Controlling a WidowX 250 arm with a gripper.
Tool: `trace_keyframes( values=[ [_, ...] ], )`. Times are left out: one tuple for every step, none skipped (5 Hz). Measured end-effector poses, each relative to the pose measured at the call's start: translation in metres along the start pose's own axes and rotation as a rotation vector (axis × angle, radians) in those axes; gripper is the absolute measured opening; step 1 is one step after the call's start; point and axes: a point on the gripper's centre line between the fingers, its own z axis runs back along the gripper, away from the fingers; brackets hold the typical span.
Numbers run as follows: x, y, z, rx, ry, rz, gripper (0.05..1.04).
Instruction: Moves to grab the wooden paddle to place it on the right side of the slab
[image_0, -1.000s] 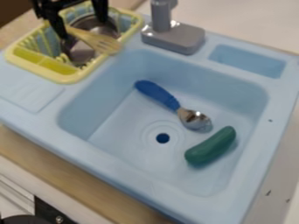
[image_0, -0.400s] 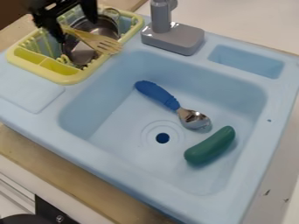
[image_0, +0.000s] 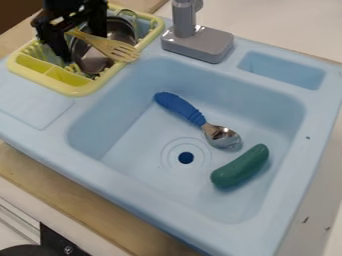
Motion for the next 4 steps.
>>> trace_keyframes(
  values=[
    [-0.001, -0.002, -0.008, 0.023, 0.004, 0.002, 0.951],
    [-0.002, 0.001, -0.010, 0.009, 0.010, 0.000, 0.704],
    [-0.004, 0.005, -0.006, -0.006, 0.008, -0.015, 0.446],
    [-0.005, 0.003, 0.003, -0.036, 0.011, -0.034, 0.221]
  ],
)
